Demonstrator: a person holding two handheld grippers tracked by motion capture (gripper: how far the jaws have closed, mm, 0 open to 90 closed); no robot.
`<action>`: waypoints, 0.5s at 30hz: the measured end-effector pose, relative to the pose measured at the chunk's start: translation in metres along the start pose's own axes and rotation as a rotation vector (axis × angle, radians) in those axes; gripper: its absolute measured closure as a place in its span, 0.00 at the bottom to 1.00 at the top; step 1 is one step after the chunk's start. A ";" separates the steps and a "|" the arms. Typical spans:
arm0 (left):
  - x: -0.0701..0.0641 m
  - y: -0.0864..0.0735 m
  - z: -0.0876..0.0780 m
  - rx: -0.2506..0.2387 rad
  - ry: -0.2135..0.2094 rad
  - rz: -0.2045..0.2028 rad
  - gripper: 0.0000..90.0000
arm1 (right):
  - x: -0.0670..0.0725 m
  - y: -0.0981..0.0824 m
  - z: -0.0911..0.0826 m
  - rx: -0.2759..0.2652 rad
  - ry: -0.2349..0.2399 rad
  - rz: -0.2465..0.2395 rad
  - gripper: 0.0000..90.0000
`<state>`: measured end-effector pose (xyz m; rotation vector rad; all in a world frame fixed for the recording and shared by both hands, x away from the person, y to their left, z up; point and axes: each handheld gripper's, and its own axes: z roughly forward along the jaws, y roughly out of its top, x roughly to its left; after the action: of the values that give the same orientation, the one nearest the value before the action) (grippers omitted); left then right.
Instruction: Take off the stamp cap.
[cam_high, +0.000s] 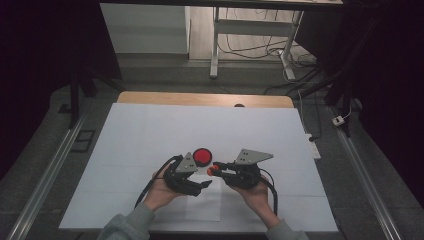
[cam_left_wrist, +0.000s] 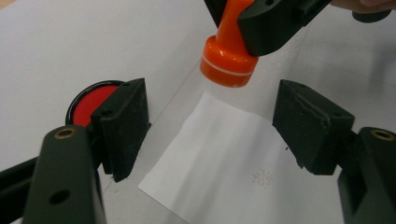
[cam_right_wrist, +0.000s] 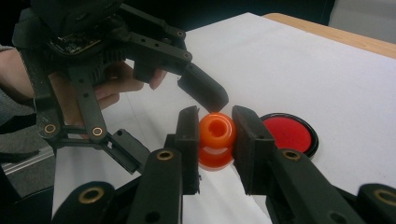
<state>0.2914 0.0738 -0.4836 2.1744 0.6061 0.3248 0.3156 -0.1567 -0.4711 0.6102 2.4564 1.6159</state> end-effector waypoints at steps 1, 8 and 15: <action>0.000 0.000 0.000 -0.001 0.000 0.002 0.31 | 0.000 0.000 0.000 0.000 0.000 0.000 0.81; -0.003 0.004 0.004 -0.003 0.003 0.023 0.34 | 0.001 0.000 0.001 -0.006 0.003 0.003 0.81; -0.004 0.006 0.006 -0.014 0.016 0.030 0.41 | 0.001 0.001 0.002 -0.008 0.009 0.006 0.81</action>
<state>0.2921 0.0645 -0.4824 2.1712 0.5791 0.3615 0.3157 -0.1546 -0.4711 0.6109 2.4554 1.6342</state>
